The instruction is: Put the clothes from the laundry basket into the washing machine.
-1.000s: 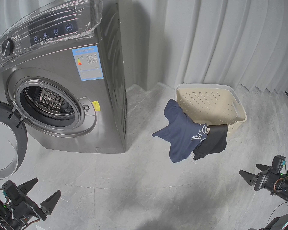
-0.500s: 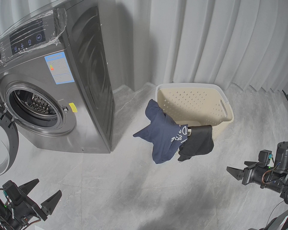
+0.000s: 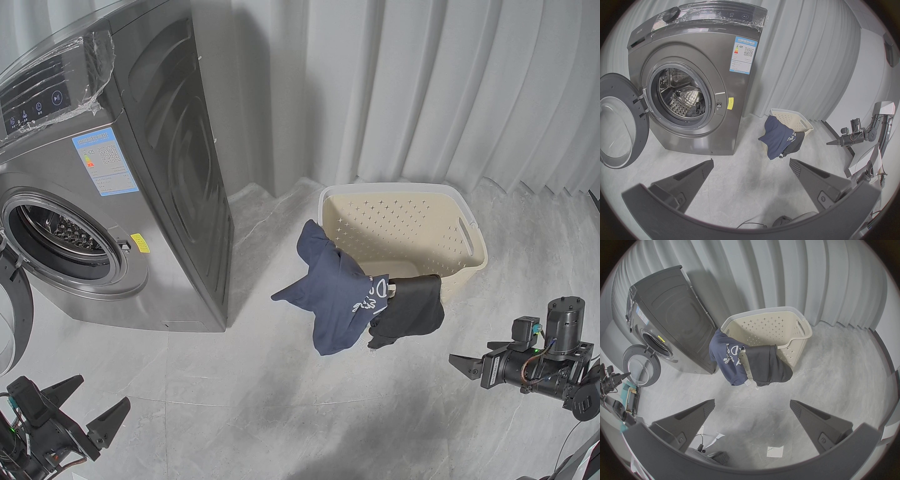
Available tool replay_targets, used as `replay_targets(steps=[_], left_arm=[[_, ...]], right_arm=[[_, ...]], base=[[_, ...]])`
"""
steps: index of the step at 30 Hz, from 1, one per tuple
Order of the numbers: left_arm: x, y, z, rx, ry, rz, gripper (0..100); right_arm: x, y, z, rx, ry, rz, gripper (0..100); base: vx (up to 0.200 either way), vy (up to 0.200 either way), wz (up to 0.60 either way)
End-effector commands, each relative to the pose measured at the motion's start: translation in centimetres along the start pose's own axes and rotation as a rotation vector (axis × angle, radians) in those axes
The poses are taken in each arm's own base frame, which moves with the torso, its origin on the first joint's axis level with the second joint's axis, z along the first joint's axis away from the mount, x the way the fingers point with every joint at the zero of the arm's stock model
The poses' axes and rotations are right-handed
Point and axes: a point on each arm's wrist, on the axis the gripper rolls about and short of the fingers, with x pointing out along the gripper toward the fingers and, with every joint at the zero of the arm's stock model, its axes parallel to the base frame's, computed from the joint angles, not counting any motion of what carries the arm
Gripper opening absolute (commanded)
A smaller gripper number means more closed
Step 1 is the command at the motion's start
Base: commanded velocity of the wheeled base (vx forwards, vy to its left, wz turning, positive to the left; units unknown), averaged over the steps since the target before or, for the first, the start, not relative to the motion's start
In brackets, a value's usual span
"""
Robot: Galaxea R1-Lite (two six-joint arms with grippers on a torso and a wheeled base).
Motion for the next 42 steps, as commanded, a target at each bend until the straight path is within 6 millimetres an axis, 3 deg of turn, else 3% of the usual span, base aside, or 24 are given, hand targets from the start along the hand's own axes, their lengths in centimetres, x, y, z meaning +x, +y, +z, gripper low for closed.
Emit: replay_targets(steps=[1,11,18,25,30,36,38,42], left_arm=[[0.1,0.0,0.0,0.001,0.005,0.003,100],[0.1,0.2,0.0,-0.003,0.003,0.031,100],[0.1,0.2,0.0,-0.004,-0.002,0.032,100],[0.1,0.2,0.1,-0.008,-0.005,0.036,100],[0.1,0.2,0.1,-0.009,-0.004,0.03,100],[0.0,0.3,0.1,-0.009,-0.011,0.037,100],[0.0,0.3,0.1,-0.011,-0.016,0.039,100],[0.0,0.3,0.1,-0.013,-0.017,0.039,100]], right_arm=[[1.3,0.3,-0.5,-0.007,0.046,0.01,100],[2.4,1.1,-0.6,-0.025,0.069,0.035,100],[4.0,2.0,-0.6,-0.043,0.068,0.065,100],[5.6,3.0,-0.4,-0.055,0.05,0.101,100],[8.1,4.0,-0.6,-0.062,0.059,0.126,100],[10.3,5.0,-0.6,-0.057,0.046,0.15,100],[12.3,5.3,-0.9,-0.061,0.051,0.151,100],[14.0,5.3,-1.4,-0.062,0.051,0.15,100]], base=[[0.0,-0.2,0.0],[0.0,-0.2,0.0],[0.0,0.0,0.0],[0.2,0.0,0.0],[0.2,0.0,0.0],[0.0,0.0,0.0],[0.0,0.0,0.0],[0.0,0.0,0.0]])
